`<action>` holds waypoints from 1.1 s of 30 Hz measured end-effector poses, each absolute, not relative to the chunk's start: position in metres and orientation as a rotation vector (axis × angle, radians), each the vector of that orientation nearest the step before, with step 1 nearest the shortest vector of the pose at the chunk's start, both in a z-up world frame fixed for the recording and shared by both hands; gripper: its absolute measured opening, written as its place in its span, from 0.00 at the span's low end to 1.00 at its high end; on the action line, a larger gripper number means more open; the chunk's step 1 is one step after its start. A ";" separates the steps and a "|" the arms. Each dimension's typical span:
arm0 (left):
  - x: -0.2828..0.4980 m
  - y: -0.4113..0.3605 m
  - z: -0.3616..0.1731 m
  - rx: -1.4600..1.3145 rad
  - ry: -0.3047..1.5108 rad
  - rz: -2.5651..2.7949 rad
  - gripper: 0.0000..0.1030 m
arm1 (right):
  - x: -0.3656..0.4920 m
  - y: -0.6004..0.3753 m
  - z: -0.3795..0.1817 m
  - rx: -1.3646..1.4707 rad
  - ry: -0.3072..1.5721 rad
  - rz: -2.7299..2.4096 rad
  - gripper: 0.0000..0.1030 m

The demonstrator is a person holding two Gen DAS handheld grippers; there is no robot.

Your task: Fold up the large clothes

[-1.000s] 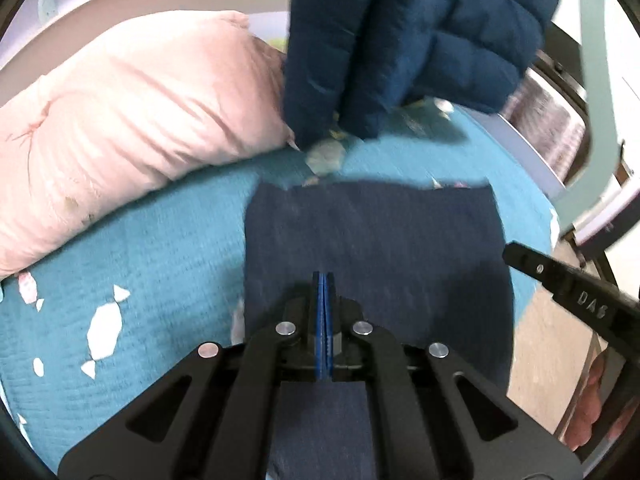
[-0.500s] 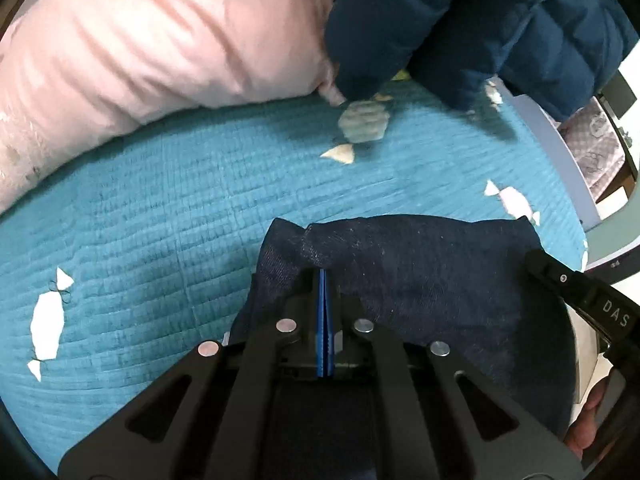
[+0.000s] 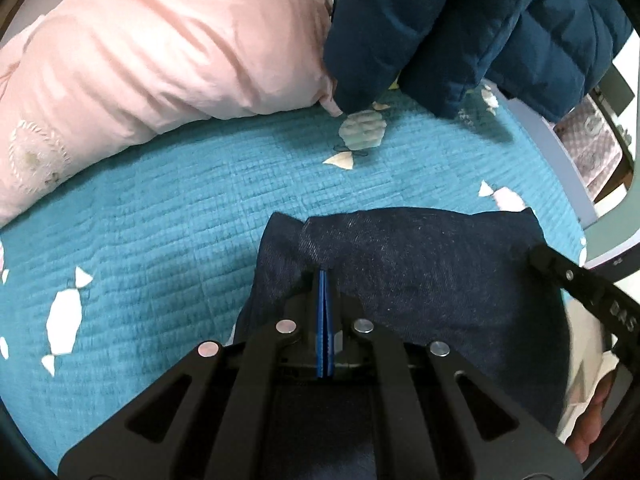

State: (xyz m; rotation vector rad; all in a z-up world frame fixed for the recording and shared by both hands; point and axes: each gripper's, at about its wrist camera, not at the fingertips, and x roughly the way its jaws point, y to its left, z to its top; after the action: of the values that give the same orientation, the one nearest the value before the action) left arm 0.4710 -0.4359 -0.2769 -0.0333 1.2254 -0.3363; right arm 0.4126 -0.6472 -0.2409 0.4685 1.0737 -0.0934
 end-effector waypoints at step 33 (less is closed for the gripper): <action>0.190 -0.247 -0.074 0.105 0.850 -0.366 0.71 | 0.123 -0.430 -0.052 0.167 0.763 -0.400 0.88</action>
State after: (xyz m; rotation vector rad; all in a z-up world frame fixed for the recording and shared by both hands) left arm 0.1905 -0.2470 -0.0742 0.1045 0.8498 -0.3658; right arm 0.1229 -0.4302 -0.0521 0.1673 0.7628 -0.4002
